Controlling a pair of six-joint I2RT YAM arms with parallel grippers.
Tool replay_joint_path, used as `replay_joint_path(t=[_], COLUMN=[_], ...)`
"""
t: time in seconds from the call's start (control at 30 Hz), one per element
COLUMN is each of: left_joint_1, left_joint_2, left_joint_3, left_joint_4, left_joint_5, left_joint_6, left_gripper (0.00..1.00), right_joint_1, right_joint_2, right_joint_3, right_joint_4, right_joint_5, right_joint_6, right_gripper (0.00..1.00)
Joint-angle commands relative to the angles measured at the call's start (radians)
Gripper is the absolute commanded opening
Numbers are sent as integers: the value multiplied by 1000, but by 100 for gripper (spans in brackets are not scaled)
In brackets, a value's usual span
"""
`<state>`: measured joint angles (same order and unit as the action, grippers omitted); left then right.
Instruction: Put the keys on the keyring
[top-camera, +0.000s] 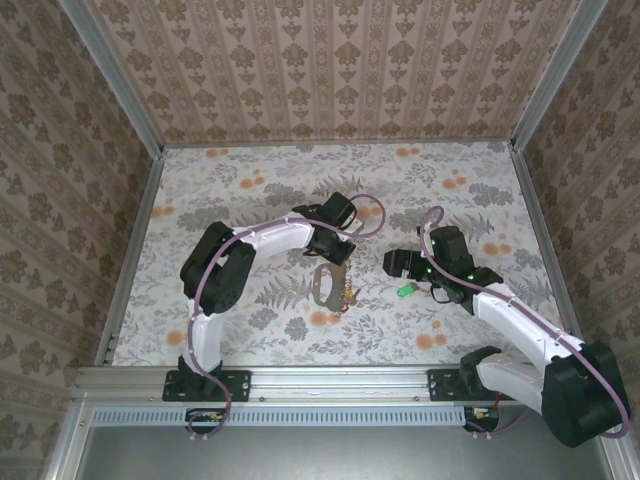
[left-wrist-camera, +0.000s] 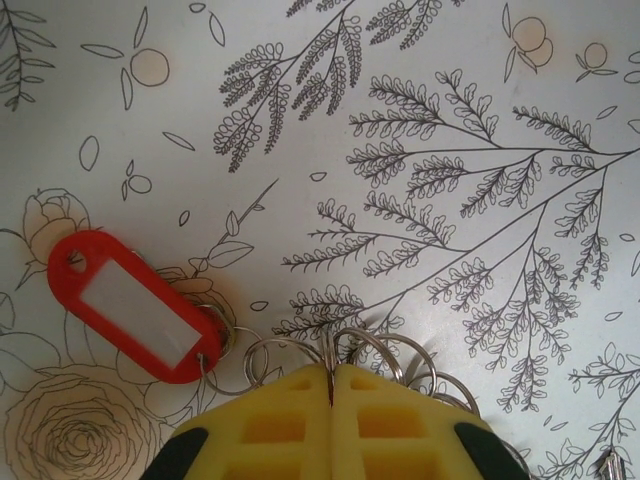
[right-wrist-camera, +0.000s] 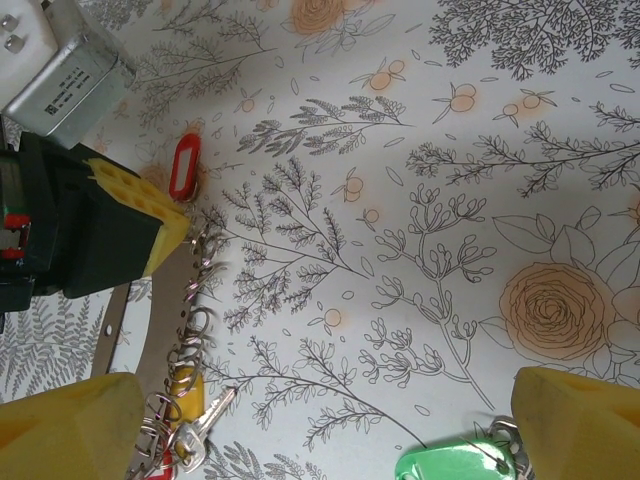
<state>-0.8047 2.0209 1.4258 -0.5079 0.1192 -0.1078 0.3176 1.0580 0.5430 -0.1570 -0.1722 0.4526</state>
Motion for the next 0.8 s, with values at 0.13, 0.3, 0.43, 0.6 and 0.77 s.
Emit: replay_joint_path(t=[0.13,0.3,0.43,0.6,0.77], left_joint_1=[2,14,28,53,54], left_joint_2=[11,-35,-116,-231,-362], left_joint_3=[23,-5,-72,-163,-235], left_joint_4=[-41,-47,-33,-4,27], left_joint_5=[23,54,83,158,265], left_joint_6=[33,52,85,134,210], left_gripper=[0,0,0,0,0], right_joint_1=[-14,-23,-27,-27,-26], right_joint_2=[-21,-36,-51,-70,-118], right_joint_3=[21,21,23,13,3], right_joint_4=[-10,-20,-27,-11,8], right_joint_5=[-21,-30,-33,-59,-98], right_joint_6=[3,-5,-20,-30,-44], right_gripper=[96,96,96,96,96])
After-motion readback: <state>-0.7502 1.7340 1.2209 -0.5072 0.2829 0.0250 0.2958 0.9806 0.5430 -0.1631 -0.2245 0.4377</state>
